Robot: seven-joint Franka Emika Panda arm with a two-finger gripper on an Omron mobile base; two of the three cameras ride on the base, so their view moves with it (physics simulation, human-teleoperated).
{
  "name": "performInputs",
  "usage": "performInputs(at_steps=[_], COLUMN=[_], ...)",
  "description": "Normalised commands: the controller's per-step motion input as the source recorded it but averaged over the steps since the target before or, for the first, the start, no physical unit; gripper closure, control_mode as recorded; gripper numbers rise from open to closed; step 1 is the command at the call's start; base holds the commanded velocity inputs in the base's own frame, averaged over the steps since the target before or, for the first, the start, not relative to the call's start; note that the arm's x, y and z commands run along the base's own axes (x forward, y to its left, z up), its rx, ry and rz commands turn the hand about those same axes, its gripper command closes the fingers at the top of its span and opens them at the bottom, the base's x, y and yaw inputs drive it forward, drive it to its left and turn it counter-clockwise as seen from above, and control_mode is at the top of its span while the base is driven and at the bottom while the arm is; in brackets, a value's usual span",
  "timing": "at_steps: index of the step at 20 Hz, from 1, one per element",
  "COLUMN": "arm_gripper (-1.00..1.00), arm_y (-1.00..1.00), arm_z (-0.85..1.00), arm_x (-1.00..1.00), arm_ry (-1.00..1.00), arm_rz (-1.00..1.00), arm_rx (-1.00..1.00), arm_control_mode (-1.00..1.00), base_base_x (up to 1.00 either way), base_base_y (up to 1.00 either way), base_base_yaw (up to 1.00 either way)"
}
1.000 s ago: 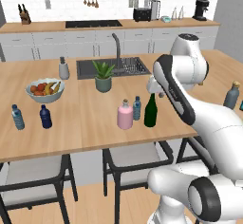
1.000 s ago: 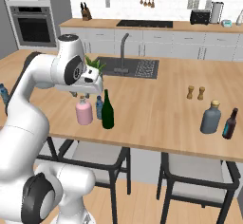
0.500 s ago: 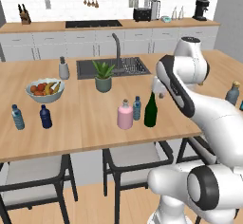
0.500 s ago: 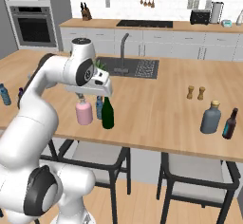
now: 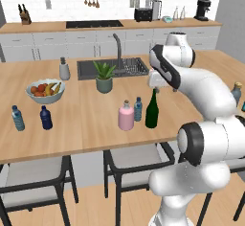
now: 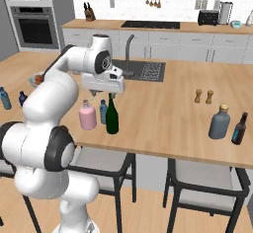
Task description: Move the plastic bottles in the middle to the plastics group, and the glass bottles in the middle to the glass group.
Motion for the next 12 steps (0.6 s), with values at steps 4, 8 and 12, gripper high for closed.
performInputs(at_steps=[4, 8, 12], arm_gripper=[-1.00, -1.00, -1.00], arm_y=[0.00, 0.01, 0.03], arm_z=[0.00, -0.07, -0.38], arm_x=[0.60, 0.35, 0.03], arm_ry=[0.11, 0.03, -0.17], arm_rz=[0.00, 0.00, 0.00], arm_rx=[0.00, 0.00, -0.03], arm_control_mode=[-1.00, -1.00, -1.00], base_base_x=[0.00, 0.00, 0.00], base_base_y=[0.00, 0.00, 0.00], base_base_yaw=[0.00, 0.00, 0.00])
